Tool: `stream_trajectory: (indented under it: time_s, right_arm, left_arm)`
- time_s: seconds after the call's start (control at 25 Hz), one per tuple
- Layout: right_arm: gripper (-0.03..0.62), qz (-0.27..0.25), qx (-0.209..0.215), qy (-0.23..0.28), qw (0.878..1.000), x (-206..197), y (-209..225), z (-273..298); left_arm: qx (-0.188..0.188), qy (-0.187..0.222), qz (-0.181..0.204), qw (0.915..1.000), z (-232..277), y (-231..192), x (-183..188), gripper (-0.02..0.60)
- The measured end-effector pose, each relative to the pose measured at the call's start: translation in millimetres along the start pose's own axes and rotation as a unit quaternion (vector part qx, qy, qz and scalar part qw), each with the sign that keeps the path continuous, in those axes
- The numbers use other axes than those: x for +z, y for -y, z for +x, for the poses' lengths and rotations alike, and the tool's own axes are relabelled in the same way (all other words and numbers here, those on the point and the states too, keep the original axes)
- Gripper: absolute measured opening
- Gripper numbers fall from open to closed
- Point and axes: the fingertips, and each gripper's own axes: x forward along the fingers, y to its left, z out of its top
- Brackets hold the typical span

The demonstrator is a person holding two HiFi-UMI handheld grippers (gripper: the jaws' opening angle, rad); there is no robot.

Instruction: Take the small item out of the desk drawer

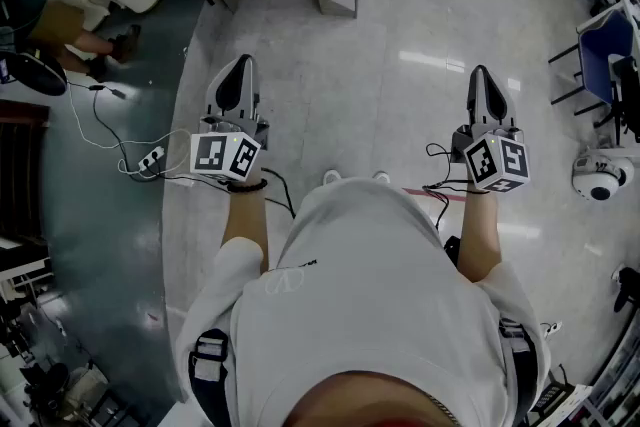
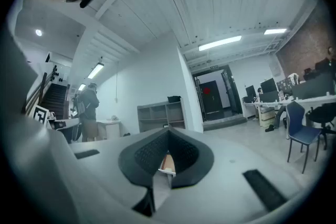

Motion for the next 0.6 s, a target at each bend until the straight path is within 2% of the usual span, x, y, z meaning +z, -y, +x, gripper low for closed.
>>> stream_trajectory:
  time_s: [0.16,0.36,0.6]
  right_arm:
    - [-0.003,0.005,0.000,0.004,1.000,2.0,-1.3,0.0]
    - [-0.002,0.038,-0.011,0.012,0.999,1.2,-1.4,-1.3]
    - [-0.002,0.036,-0.013,0.012,0.999,3.0,-15.5,-1.7]
  left_arm:
    - [-0.003,0.002,-0.001,1.0000,0.8,1.4,2.4,-0.002]
    - [-0.008,0.001,-0.005,1.0000,-2.8,1.2,1.5,-0.002]
    - [-0.016,0.001,-0.009,0.9998,-8.6,-10.1,-0.1,-0.002]
